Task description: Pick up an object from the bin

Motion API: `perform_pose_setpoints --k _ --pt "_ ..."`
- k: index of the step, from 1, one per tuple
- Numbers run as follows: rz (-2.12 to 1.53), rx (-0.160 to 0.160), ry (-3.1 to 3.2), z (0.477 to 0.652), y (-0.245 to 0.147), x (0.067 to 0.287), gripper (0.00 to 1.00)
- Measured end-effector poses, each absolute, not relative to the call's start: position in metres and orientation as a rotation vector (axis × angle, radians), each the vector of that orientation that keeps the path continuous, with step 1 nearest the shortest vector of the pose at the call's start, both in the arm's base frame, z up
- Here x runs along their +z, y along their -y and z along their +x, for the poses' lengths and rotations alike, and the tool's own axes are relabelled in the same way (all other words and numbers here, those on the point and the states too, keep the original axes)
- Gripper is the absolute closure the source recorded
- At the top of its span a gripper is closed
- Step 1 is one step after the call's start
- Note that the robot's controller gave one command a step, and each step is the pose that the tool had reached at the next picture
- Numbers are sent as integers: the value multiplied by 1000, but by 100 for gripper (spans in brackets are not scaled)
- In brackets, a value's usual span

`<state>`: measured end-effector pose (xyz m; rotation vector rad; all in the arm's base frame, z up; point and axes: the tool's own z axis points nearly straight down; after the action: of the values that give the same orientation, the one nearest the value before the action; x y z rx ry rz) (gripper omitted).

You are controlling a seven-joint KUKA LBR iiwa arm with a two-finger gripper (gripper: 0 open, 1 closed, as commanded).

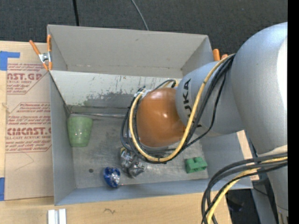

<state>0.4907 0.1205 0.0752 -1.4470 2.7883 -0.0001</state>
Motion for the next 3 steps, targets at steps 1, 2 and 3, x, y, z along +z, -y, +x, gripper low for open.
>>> perform_pose_setpoints --k 1,2,3 --pt "-1446 3 -2787 490 -121 74 0" --pt "-1649 0 -2664 546 -159 121 0" --pt "-1596 8 -2709 515 -195 78 0"
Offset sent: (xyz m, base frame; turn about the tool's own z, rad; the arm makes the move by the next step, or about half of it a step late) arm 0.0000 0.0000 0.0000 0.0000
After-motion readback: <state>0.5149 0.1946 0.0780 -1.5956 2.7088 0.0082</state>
